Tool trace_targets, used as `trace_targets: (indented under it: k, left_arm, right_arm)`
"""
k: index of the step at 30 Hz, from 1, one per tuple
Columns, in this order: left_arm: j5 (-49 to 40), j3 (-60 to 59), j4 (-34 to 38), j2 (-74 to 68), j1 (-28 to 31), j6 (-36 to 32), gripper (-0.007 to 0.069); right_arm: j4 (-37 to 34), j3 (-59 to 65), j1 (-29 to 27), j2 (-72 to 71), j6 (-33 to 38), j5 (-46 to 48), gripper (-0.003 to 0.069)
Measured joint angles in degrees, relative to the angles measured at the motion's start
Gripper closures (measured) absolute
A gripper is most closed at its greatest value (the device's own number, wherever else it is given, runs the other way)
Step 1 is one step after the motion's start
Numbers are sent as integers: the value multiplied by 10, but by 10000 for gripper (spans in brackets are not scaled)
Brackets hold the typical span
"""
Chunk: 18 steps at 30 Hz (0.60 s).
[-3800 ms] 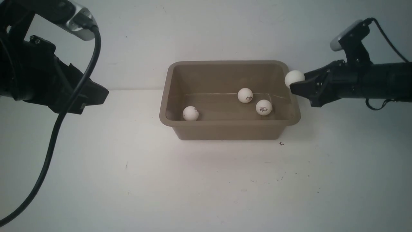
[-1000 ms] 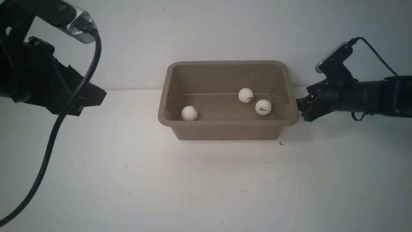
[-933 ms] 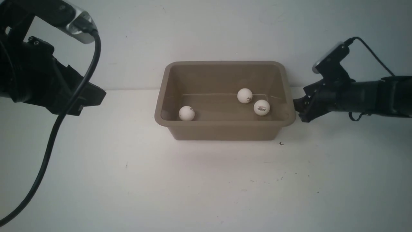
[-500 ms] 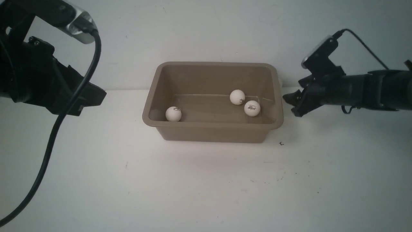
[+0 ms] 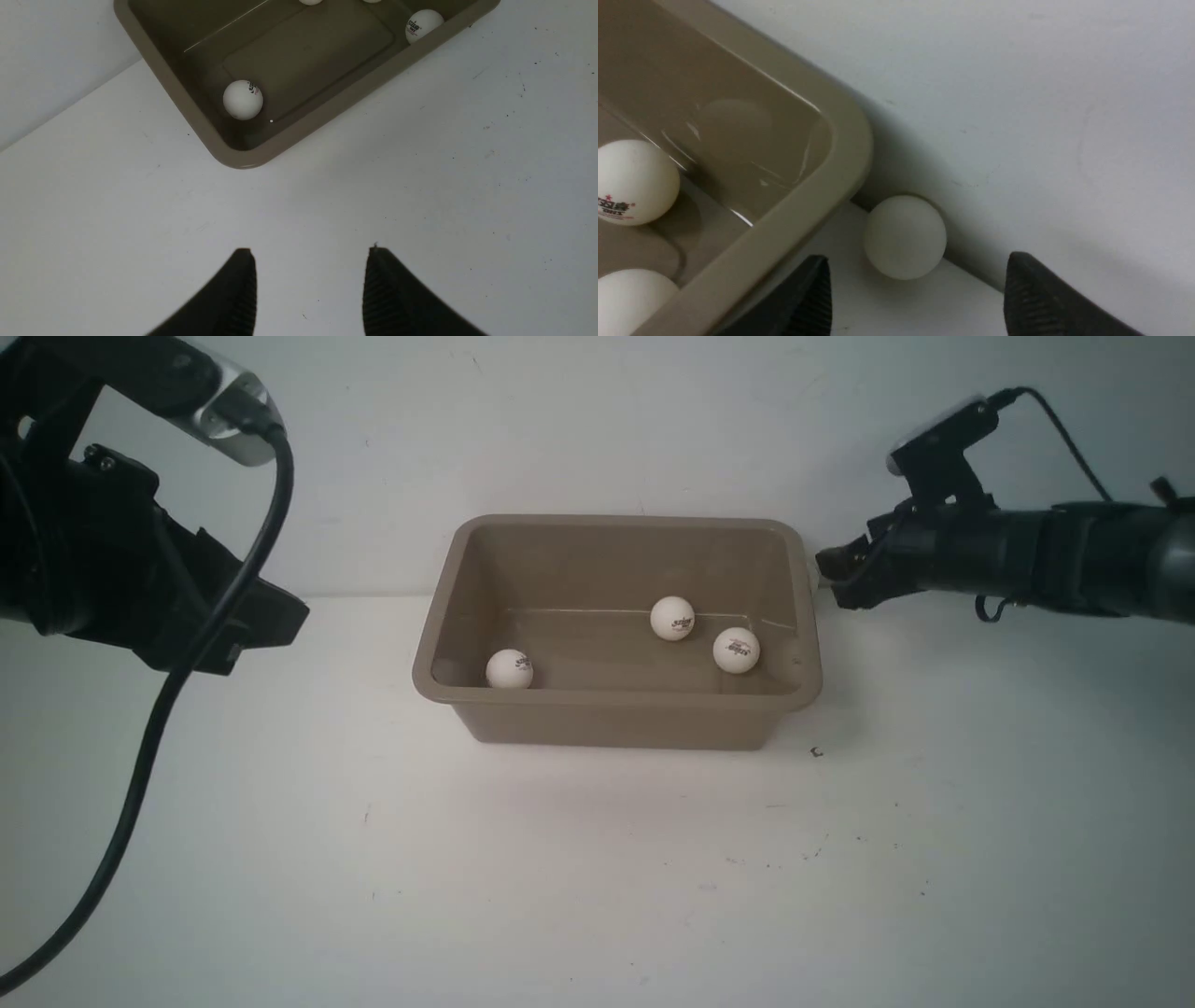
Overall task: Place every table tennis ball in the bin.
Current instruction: Use the right arm to clamp the table tennis ball closest to it
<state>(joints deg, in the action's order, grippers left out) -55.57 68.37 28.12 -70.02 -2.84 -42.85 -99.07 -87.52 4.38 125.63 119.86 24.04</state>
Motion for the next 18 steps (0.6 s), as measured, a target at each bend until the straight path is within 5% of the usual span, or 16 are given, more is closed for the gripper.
trace_targets:
  k: [18]
  left_arm:
    - [0,0,0,0,0,0,335]
  right_arm:
    - [0,-60,0,57,-219,12,237]
